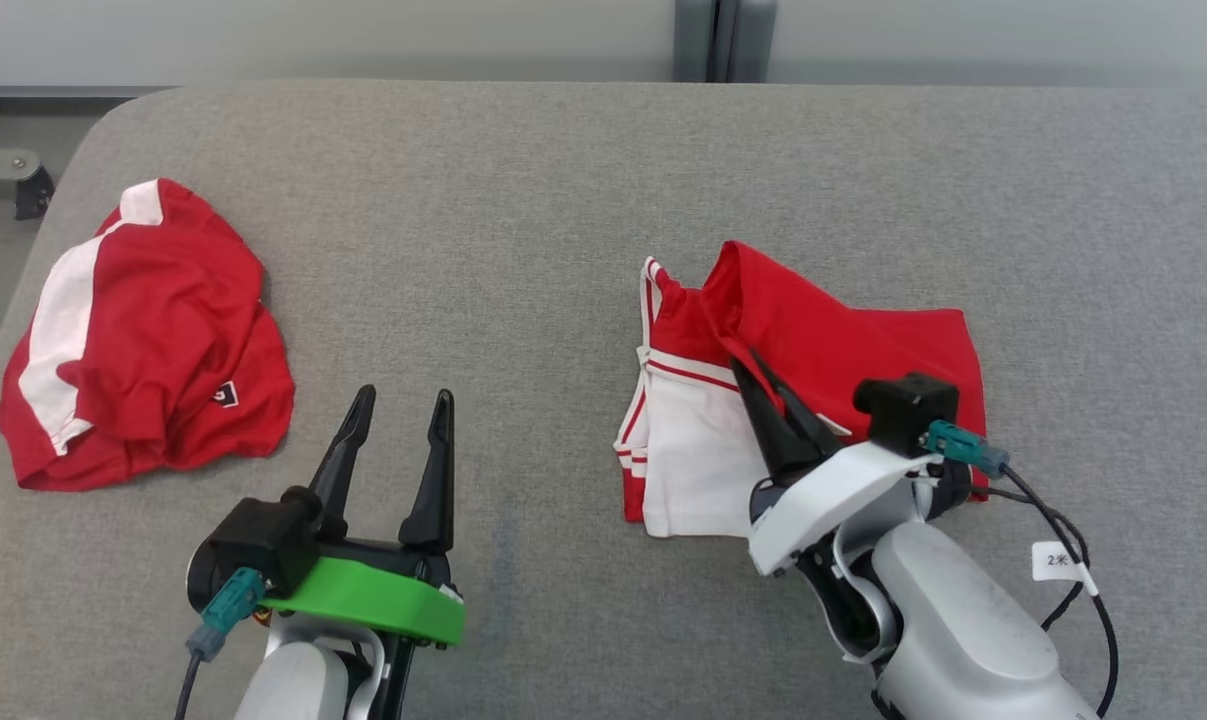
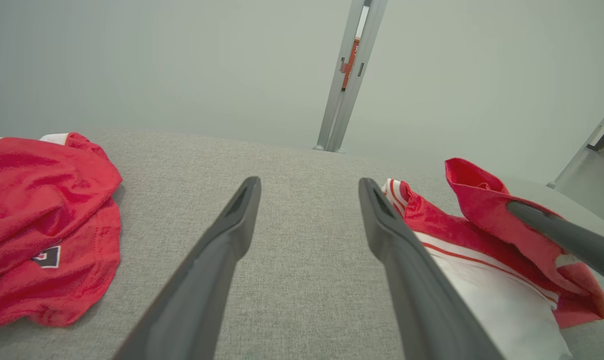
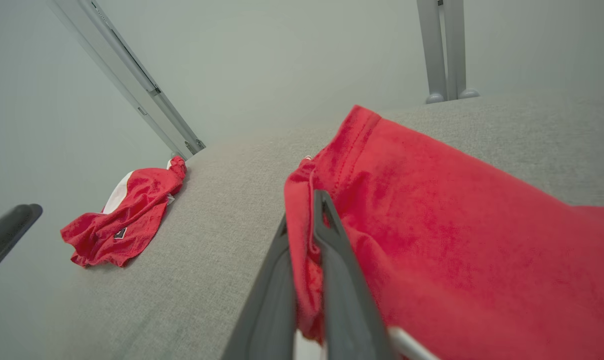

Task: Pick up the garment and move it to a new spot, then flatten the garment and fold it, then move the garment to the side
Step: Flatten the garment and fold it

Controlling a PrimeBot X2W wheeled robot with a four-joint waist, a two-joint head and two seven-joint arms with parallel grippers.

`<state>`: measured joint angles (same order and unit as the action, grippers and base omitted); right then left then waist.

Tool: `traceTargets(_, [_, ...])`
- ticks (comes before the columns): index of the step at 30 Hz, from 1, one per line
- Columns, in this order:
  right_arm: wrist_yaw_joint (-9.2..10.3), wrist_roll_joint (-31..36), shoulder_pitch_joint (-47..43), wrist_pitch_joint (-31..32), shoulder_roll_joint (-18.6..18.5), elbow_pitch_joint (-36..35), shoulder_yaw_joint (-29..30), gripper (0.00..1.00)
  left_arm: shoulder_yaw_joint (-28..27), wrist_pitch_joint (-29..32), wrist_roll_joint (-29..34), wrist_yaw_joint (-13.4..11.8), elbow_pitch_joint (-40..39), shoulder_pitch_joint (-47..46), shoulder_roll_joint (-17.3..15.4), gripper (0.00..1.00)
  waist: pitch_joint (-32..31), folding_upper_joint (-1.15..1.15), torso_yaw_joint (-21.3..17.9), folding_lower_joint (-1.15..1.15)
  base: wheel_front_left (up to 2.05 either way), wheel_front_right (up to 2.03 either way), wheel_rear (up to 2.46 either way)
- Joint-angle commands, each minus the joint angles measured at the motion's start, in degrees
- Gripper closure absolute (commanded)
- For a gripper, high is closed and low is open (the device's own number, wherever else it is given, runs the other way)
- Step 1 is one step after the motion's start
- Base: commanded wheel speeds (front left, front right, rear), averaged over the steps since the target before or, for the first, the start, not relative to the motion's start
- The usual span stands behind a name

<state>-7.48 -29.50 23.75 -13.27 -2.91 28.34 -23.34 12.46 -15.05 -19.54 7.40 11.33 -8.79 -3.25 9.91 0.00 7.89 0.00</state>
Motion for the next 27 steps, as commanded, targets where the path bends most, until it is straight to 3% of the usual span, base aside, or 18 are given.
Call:
traceTargets(1, [-0.02, -1.2, 0.5, -0.6, 0.0, 1.1, -1.6, 1.0, -0.1, -0.2, -0.2, 0.2, 0.1, 0.2, 0.0, 0.0, 0.2, 0.0, 2.0, 0.0, 0.0, 0.0, 0.0])
traceTargets(6, [-0.02, -4.8, 1.6, -1.5, -0.1, 7.1, -8.5, 1.0, -0.5, -0.2, -0.6, 0.2, 1.1, 1.1, 0.1, 0.0, -0.1, 0.0, 4.0, 0.0, 0.0, 0.0, 0.0])
traceTargets(7, [-0.02, -5.1, 1.9, -1.6, -0.1, 8.2, -9.3, 0.88, -0.4, -0.2, -0.7, 0.2, 1.2, 1.0, 0.2, 0.0, -0.1, 0.0, 4.2, 0.0, 0.0, 0.0, 0.0])
traceTargets(8, [-0.02, -5.6, 2.2, -1.7, 0.0, 8.8, -9.9, 0.56, -0.3, -0.2, -0.7, 0.2, 1.3, 1.0, 0.2, 0.0, -0.1, 0.0, 4.4, 0.0, 0.0, 0.0, 0.0])
traceTargets(9, [-0.02, -6.4, 2.4, -1.8, 0.0, 9.4, -10.8, 0.0, -0.3, -0.2, -0.7, 0.2, 1.4, 1.0, 0.2, 0.0, -0.1, 0.0, 4.5, 0.0, 0.0, 0.0, 0.0])
traceTargets(13, [-0.01, -9.2, 3.1, -1.9, -0.1, 10.0, -13.4, 0.0, -0.8, -0.2, -0.7, 0.2, 1.5, 1.3, 0.3, 0.0, -0.4, 0.0, 4.3, 0.0, 0.0, 0.0, 0.0])
traceTargets(17, [-0.02, -10.3, 4.4, -1.9, -0.1, 8.7, -12.1, 0.0, -1.3, -0.2, -0.4, 0.2, 1.2, 1.3, 0.3, 0.0, -0.6, 0.0, 3.0, 0.0, 0.0, 0.0, 0.0])
traceTargets(21, [-0.02, -6.4, 4.8, -2.0, -0.7, 5.5, -7.1, 0.0, -1.7, -0.2, 0.1, 0.2, 0.0, 1.1, 0.3, 0.0, -0.7, 0.0, 0.9, 0.0, 0.0, 0.0, 0.0])
traceTargets(27, [-0.02, 4.5, 1.4, -1.9, -3.8, -2.6, 1.9, 0.0, -2.4, -0.2, 0.7, 0.2, -1.6, 0.7, 0.3, 0.0, -0.9, 0.0, -2.5, 0.0, 0.0, 0.0, 0.0])
